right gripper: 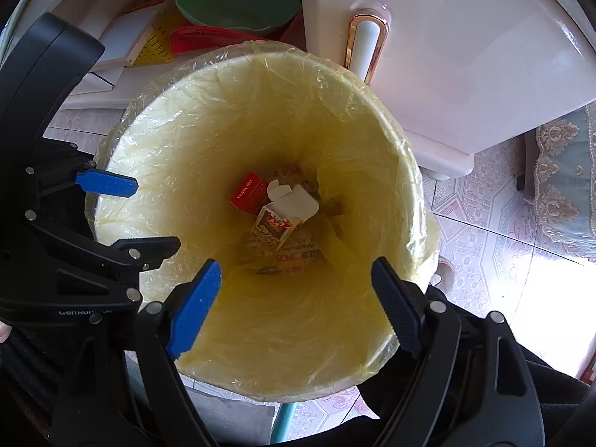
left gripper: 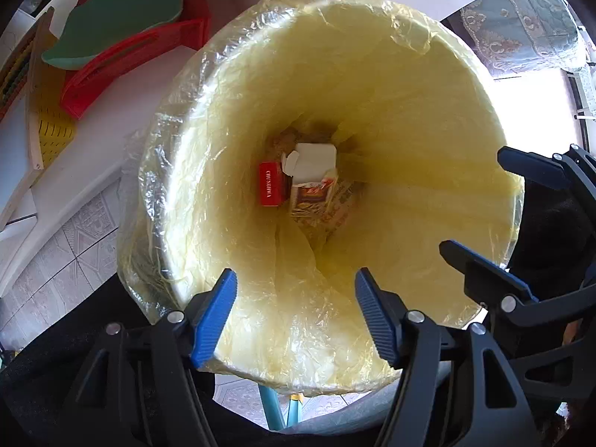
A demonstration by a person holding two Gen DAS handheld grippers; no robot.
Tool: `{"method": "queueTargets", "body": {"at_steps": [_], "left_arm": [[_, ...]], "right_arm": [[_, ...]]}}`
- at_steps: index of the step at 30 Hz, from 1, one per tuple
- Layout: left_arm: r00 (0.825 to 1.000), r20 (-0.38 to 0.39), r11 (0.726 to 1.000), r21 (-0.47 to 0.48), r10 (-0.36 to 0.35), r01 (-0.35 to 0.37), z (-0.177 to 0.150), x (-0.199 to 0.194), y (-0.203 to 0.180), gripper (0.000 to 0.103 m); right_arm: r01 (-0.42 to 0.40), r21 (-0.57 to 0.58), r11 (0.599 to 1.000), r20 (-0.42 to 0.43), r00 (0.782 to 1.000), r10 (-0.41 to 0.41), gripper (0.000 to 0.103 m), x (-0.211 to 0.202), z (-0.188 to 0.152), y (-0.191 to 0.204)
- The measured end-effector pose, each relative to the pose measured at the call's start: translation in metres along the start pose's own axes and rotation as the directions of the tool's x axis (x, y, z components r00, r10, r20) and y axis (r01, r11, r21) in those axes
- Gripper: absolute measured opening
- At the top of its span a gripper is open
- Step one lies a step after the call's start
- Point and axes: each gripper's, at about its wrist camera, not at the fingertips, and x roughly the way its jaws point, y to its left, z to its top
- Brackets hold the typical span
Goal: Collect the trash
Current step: 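Raise both open tools away from the trash bin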
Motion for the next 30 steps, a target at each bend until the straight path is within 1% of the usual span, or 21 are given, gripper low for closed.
{"method": "queueTargets", "body": {"at_steps": [6,8,10,13,15,17,20,21,23,25,27,28,30], "left_arm": [[1.000,0.017,1.000,-0.002,0.025,-0.025,-0.006,-0.010,-0.002,0.068],[0.999,0.030,1.000,-0.003,0.029,-0.029,-0.010,-0.022,-0.008,0.072],[0.999,0.052,1.000,-0.004,0.016,-0.016,-0.017,-0.037,-0.007,0.072],[0.996,0.080,0.998,0.037,0.039,-0.043,-0.035,-0.066,-0.013,0.077],[0.992,0.109,0.995,0.077,0.056,-0.064,-0.052,-0.094,-0.019,0.078],[0.989,0.134,0.989,0.126,0.062,-0.079,-0.069,-0.127,-0.027,0.081],[0.983,0.176,0.982,0.170,0.054,-0.084,-0.087,-0.185,-0.030,0.084],[0.979,0.195,0.981,0.171,0.055,-0.089,-0.090,-0.206,-0.029,0.085],[0.968,0.231,0.980,0.150,0.096,-0.133,-0.094,-0.249,-0.025,0.086],[0.954,0.274,0.978,0.133,0.119,-0.160,-0.096,-0.294,-0.020,0.086],[0.933,0.331,0.970,0.140,0.142,-0.197,-0.099,-0.340,-0.019,0.091],[0.918,0.362,0.964,0.143,0.162,-0.226,-0.100,-0.360,-0.018,0.095],[0.893,0.408,0.947,0.165,0.190,-0.276,-0.101,-0.394,-0.021,0.096]], "right_arm": [[-0.006,-0.009,1.000,0.015,1.000,0.006,0.081,-0.009,-0.001,0.005],[-0.011,-0.020,1.000,0.032,0.999,0.012,0.081,-0.017,-0.003,0.005],[-0.022,-0.032,0.999,0.056,0.998,0.023,0.081,-0.033,-0.007,0.007],[-0.045,-0.066,0.997,0.107,0.993,0.051,0.081,-0.069,-0.012,0.009],[-0.042,-0.092,0.995,0.151,0.987,0.056,0.082,-0.100,-0.012,0.009],[-0.036,-0.113,0.993,0.202,0.978,0.058,0.088,-0.137,-0.012,0.007],[-0.023,-0.146,0.989,0.282,0.957,0.064,0.090,-0.193,-0.007,0.003],[-0.012,-0.158,0.987,0.306,0.950,0.060,0.090,-0.211,-0.005,0.003],[-0.005,-0.180,0.984,0.353,0.933,0.070,0.092,-0.247,0.000,0.002],[-0.010,-0.204,0.979,0.387,0.918,0.090,0.094,-0.281,0.007,0.001],[-0.004,-0.236,0.972,0.421,0.901,0.106,0.095,-0.312,0.013,0.004],[0.007,-0.252,0.968,0.441,0.891,0.108,0.096,-0.326,0.016,0.006],[0.013,-0.276,0.961,0.467,0.876,0.122,0.097,-0.352,0.021,0.007]]}}
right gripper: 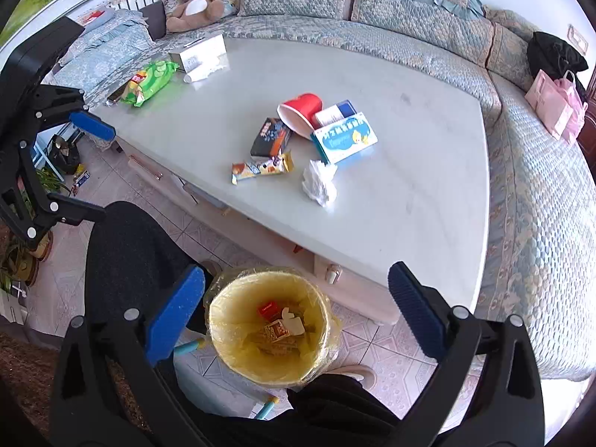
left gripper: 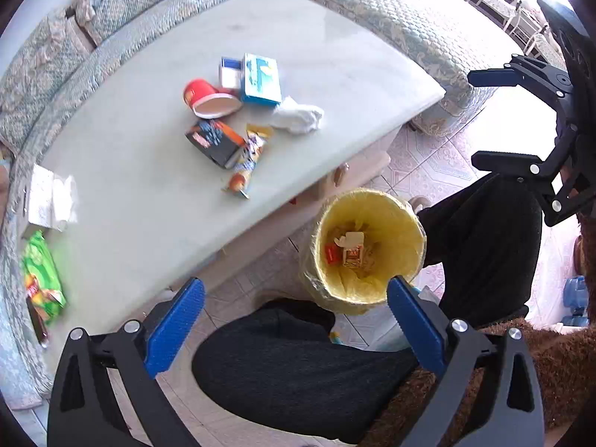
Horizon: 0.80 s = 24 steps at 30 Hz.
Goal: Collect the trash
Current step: 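Raise both open tools away from the trash bin, then move the left tool to the yellow ice-cream wrapper while the right tool approaches the white tissue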
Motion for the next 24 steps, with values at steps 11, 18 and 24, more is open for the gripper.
{"method": "queueTargets", "body": {"at_steps": [11,18,24], "left_arm": [[0.999,0.011,0.995,0.092,0.042,-0.043,0.042,-0.034,0.020,0.096],[0.999,-0.032,0.988,0.147,0.042,-0.037,0.052,0.002,0.024,0.096],[0.998,-0.046,0.979,0.201,0.034,-0.024,0.058,0.031,0.026,0.096]], "right_arm": [[0.025,-0.038,0.999,0.068,0.997,-0.022,0.097,-0.033,0.064,-0.022],[0.012,-0.064,0.998,0.026,1.000,-0.010,0.097,-0.005,0.082,-0.025],[0.004,-0.074,0.997,-0.011,1.000,-0.005,0.097,0.022,0.092,-0.029]]}}
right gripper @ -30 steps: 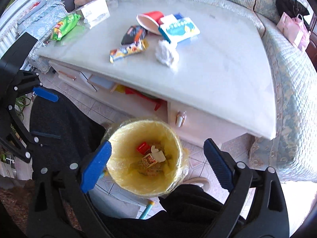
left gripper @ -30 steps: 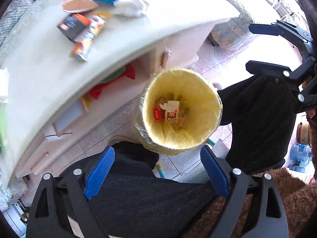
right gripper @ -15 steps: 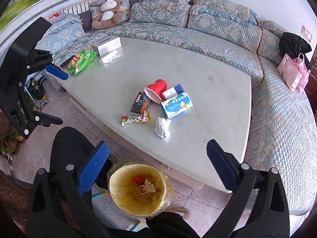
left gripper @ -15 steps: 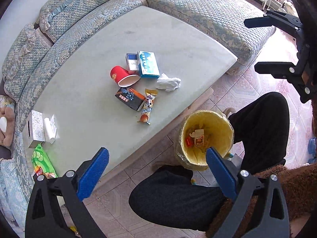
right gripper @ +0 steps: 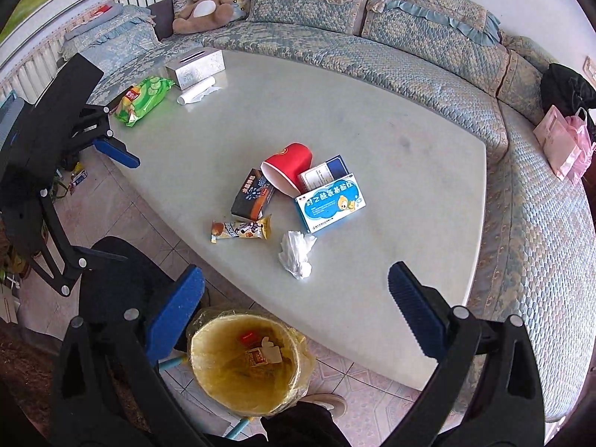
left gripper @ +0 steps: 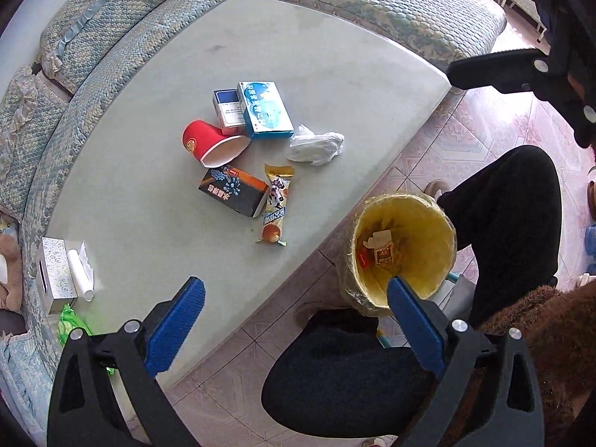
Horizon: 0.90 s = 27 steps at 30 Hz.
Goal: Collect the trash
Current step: 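Move the left tool to the yellow ice-cream wrapper while the right tool approaches the white tissue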
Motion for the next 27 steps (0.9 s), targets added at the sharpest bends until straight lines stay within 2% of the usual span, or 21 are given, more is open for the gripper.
{"method": "queueTargets", "body": {"at_steps": [13,18,27], "left_arm": [[0.994,-0.071,0.995,0.052,-0.085,0.089,0.021,0.060,0.003,0.096],[0.991,-0.099,0.993,0.067,-0.093,0.100,0.025,0.084,0.005,0.096],[0.980,-0.136,0.988,0.027,-0.147,0.152,0.033,0.126,0.017,0.096]], "right_arm": [[-0.017,-0.029,0.999,-0.092,0.996,0.014,0.097,0.060,0.007,-0.006],[-0.033,-0.040,0.999,-0.130,0.991,0.028,0.097,0.083,0.005,-0.006],[-0.058,-0.045,0.997,-0.202,0.978,0.048,0.097,0.129,-0.002,-0.011]]}}
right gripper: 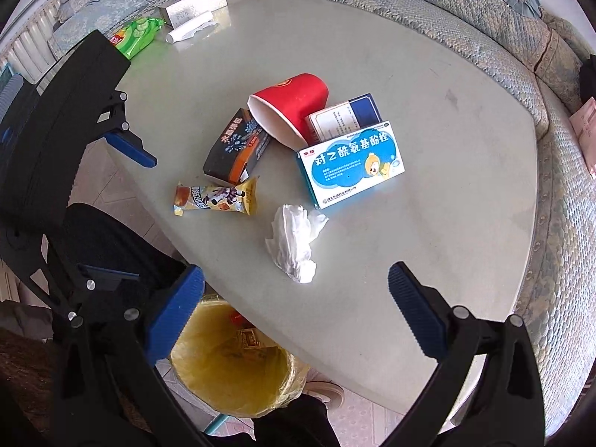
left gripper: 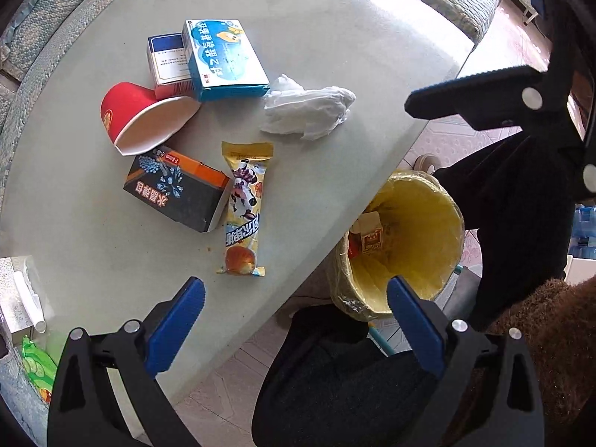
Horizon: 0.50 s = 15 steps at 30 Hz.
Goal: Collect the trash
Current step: 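Move the left tool to the yellow ice-cream wrapper while the right tool approaches the white tissue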
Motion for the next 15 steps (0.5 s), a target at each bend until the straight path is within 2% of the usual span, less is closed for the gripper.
{"method": "queueTargets", "body": {"at_steps": [15], "left_arm": [[0.999,-0.034,0.999,-0.009,-0.035,0.035,0.014,0.042,0.019,0.096]], "right_arm": [[-0.004,-0.035,0.999,-0.077,0.997,0.001,0.097,0.056,0.003,-0.003]]}}
